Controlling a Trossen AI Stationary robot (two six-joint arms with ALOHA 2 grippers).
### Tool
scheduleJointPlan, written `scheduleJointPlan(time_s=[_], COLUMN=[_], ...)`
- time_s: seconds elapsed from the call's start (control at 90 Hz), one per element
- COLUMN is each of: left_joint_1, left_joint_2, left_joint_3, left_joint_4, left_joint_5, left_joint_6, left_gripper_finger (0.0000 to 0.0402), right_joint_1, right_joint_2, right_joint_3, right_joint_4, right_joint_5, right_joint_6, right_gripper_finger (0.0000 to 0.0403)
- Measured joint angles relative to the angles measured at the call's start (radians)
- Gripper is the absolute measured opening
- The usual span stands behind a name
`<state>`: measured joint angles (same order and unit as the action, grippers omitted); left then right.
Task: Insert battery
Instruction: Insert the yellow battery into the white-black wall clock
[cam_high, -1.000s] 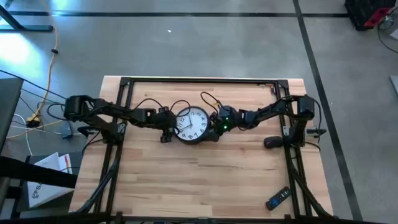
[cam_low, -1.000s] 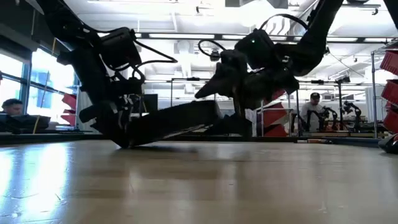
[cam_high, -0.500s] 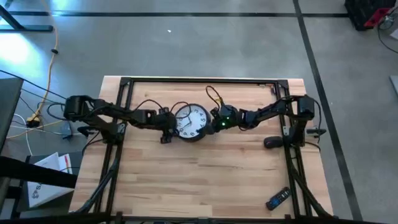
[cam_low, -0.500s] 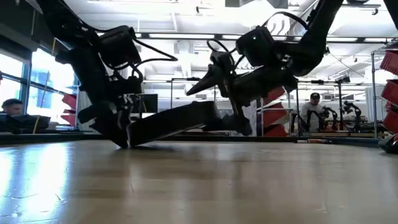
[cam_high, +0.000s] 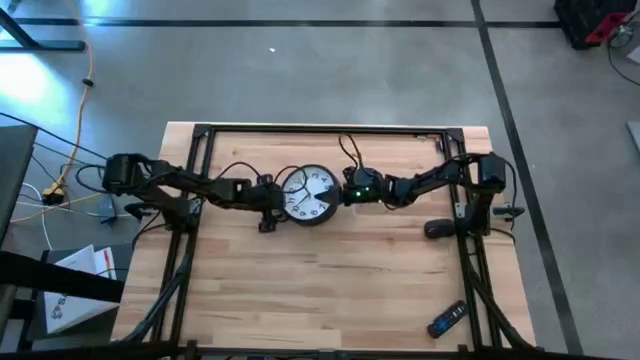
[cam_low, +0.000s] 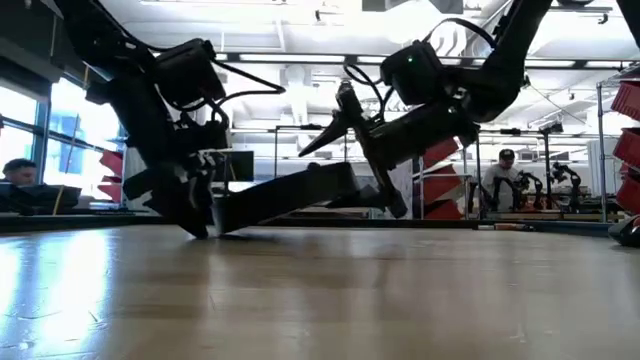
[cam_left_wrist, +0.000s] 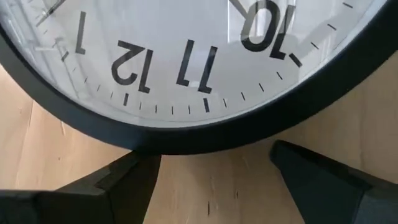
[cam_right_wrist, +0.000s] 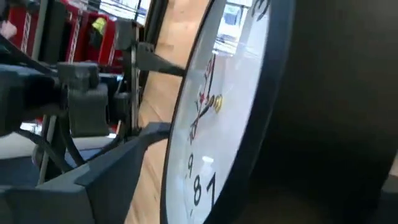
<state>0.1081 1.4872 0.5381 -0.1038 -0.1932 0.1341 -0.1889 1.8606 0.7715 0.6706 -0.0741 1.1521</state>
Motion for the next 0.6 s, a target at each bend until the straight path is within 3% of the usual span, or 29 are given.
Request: scheduleJointPlan(time_s=[0.311,0.6], left_joint_1=[0.000,-0.005], left_joint_2=[0.002,0.002], left_joint_3=[-0.001,-0.001], left_joint_4=[0.054,0.069], left_joint_5=[0.001,-0.007], left_joint_6=[0.000,-0.002], left_gripper_finger=[0.0305,0.0305], right_joint_1=[-0.001,-0.001], right_joint_2=[-0.001,-0.001], right_joint_3=[0.000,0.000], right_joint_4=[0.028,0.045], right_joint_5=[0.039,0.080], right_joint_6=[0.010,-0.006], right_gripper_finger=[0.0224,0.0171])
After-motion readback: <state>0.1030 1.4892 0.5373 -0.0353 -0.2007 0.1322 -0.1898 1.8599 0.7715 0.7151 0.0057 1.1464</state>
